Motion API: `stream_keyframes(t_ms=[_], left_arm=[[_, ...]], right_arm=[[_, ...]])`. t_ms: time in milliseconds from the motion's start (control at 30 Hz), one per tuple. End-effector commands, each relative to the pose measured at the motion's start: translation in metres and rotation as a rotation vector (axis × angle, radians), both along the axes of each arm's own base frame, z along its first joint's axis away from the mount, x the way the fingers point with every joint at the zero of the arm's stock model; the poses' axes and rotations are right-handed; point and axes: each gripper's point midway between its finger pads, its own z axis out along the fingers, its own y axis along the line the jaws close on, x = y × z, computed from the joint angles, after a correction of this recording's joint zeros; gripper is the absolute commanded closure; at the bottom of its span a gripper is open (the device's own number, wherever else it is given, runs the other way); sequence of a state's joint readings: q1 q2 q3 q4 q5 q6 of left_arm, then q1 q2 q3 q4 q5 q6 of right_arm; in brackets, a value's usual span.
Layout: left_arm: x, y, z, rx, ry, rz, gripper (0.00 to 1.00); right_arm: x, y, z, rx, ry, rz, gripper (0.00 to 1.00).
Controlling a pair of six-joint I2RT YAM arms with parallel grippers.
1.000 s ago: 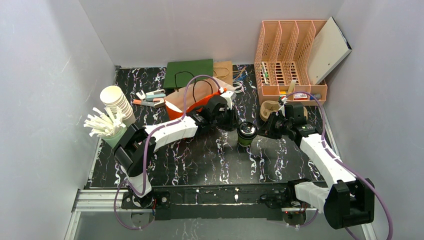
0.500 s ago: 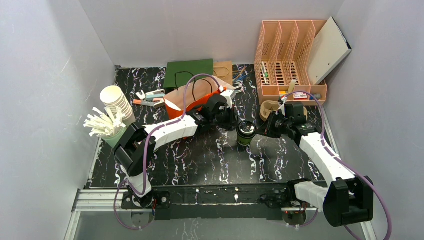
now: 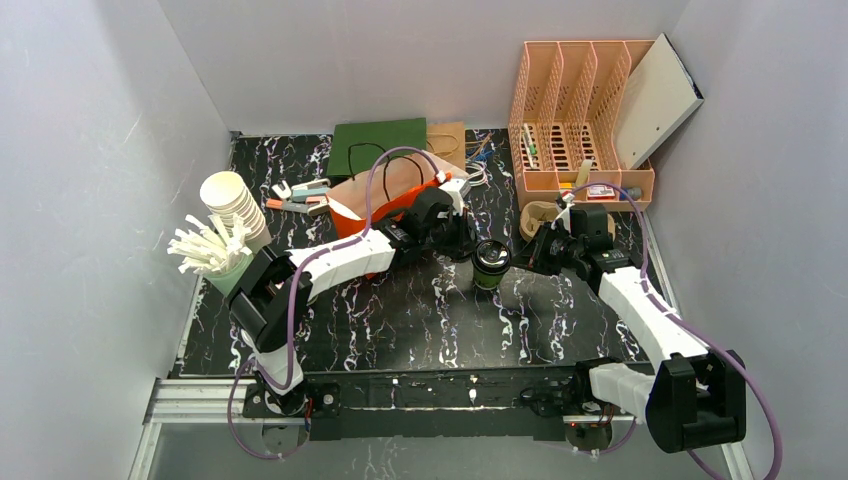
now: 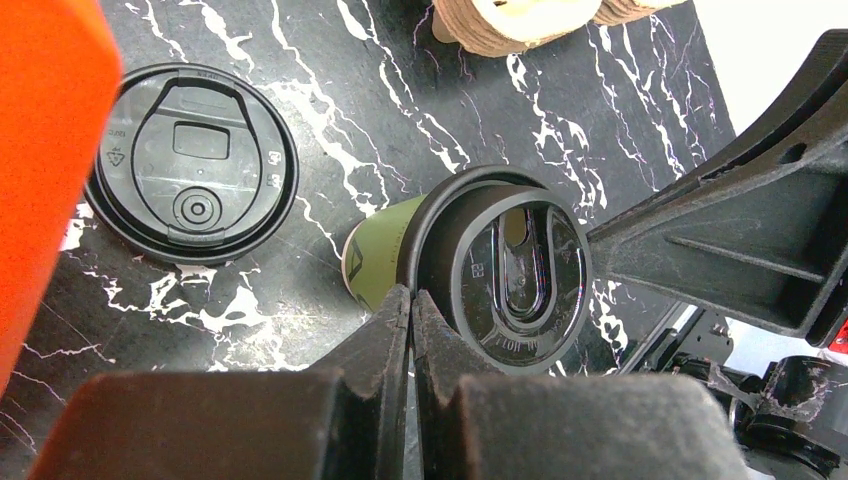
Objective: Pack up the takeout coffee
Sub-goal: Adjust the cup lid on the coffee cup.
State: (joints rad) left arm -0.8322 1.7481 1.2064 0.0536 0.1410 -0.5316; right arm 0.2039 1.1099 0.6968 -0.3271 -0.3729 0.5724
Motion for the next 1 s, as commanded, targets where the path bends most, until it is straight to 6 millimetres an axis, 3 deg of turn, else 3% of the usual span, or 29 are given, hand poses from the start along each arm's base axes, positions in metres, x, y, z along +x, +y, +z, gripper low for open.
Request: stream_keyframes(t_ms=[0,267,467,633,967], left_arm=[[-0.027,0.017,-0.058,0.139,0.133,-0.036,1.00],[-0.032,0.024,-0.070,0.165,0.150,-0.032,1.00],[-0.010,0.013,-0.028,0.162,0.063,-0.031,1.00],[0.012,0.001,0.011,0.166,-0.019,-0.027,0.96],[0.016,-0.004,0.037,0.139,-0.051,-0.036,0.77]], right_arm=[[-0.026,-0.012,-0.050,-0.090,0.146,0.002,0.89],[-0.028,-0.014,-0.054,-0.101,0.157,0.004,0.89],[-0.007,-0.008,-0.015,-0.073,0.062,0.006,0.89],[0.003,-0.006,0.003,-0.072,0.022,0.012,0.88],[0.011,-0.001,0.033,-0.055,-0.044,0.044,0.82]])
